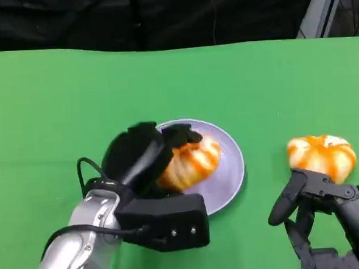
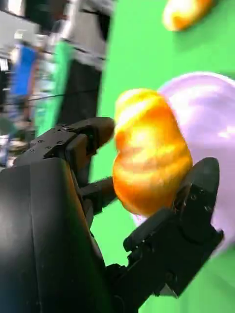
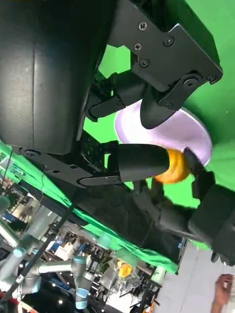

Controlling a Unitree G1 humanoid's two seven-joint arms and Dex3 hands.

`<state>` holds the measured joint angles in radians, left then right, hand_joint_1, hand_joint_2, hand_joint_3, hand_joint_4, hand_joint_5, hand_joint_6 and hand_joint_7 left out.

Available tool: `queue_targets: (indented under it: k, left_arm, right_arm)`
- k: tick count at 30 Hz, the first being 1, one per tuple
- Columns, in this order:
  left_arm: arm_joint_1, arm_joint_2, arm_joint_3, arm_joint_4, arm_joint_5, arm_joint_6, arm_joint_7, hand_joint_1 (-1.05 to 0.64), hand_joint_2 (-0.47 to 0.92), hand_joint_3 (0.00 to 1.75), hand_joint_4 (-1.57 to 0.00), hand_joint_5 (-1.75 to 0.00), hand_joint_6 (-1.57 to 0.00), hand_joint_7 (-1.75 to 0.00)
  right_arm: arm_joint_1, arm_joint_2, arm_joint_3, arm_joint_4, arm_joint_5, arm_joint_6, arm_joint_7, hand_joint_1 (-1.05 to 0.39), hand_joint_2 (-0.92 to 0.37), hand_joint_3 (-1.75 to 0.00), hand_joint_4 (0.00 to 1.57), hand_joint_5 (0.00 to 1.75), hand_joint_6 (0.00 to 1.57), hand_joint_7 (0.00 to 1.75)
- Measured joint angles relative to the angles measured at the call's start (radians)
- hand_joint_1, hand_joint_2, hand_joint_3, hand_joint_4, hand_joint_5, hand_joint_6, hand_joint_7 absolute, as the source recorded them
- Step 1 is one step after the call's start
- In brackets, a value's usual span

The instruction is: Grasp the bread from the table and place it into the plate.

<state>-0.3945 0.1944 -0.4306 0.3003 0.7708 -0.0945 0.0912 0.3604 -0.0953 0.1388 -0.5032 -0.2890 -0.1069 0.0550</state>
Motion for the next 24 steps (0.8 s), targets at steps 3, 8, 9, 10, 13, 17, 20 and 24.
queue_targets:
  k: [3,8,9,10,13,17,20,24]
  left_arm:
    - [-0.005,0.006,-0.019,-0.008,0.023,0.053,-0.066,-0.69,0.92,0.32,0.0,-0.18,-0.12,-0.02]
    - [-0.02,0.014,-0.052,-0.032,0.065,0.15,-0.186,-0.86,0.92,0.45,0.0,-0.01,-0.01,0.0]
    - [-0.023,0.016,-0.058,-0.037,0.067,0.167,-0.208,-0.89,0.92,0.47,0.0,0.0,0.0,0.0]
    - [-0.023,0.019,-0.062,-0.043,0.068,0.181,-0.226,-0.91,0.92,0.48,0.0,0.0,0.0,0.0]
    - [-0.022,0.029,-0.063,-0.076,0.064,0.203,-0.257,-0.93,0.92,0.5,0.0,0.0,0.0,0.0]
    - [-0.021,0.032,-0.064,-0.09,0.061,0.212,-0.262,-0.91,0.92,0.51,0.0,0.0,0.0,0.0]
    - [0.051,0.071,-0.004,-0.215,-0.029,0.18,-0.297,-0.84,0.92,0.5,-0.01,-0.01,-0.03,-0.01]
    - [0.143,0.141,0.09,-0.368,-0.125,0.145,-0.326,-0.79,0.92,0.46,-0.07,-0.04,-0.08,-0.04]
  right_arm:
    - [0.0,0.0,0.0,-0.007,0.0,0.001,0.002,0.06,-0.31,-1.39,0.84,1.74,0.76,1.38]
    - [0.0,0.0,0.0,-0.008,0.001,0.001,0.007,0.07,-0.29,-1.4,0.84,1.73,0.76,1.38]
    - [0.0,0.0,0.0,-0.008,0.001,0.001,0.007,0.07,-0.29,-1.4,0.84,1.73,0.76,1.38]
    - [0.0,0.0,0.0,-0.008,0.001,0.001,0.007,0.06,-0.29,-1.4,0.84,1.73,0.76,1.38]
    - [0.0,0.0,0.001,-0.008,0.0,0.001,0.008,0.06,-0.29,-1.4,0.84,1.73,0.76,1.38]
    - [-0.001,0.0,0.003,-0.008,0.0,0.001,0.008,0.06,-0.3,-1.4,0.84,1.72,0.76,1.38]
    - [-0.001,-0.001,0.006,-0.009,-0.001,0.003,0.009,0.06,-0.29,-1.4,0.83,1.72,0.76,1.38]
    - [-0.001,-0.002,0.007,-0.01,-0.005,0.003,0.009,0.07,-0.29,-1.4,0.83,1.7,0.76,1.37]
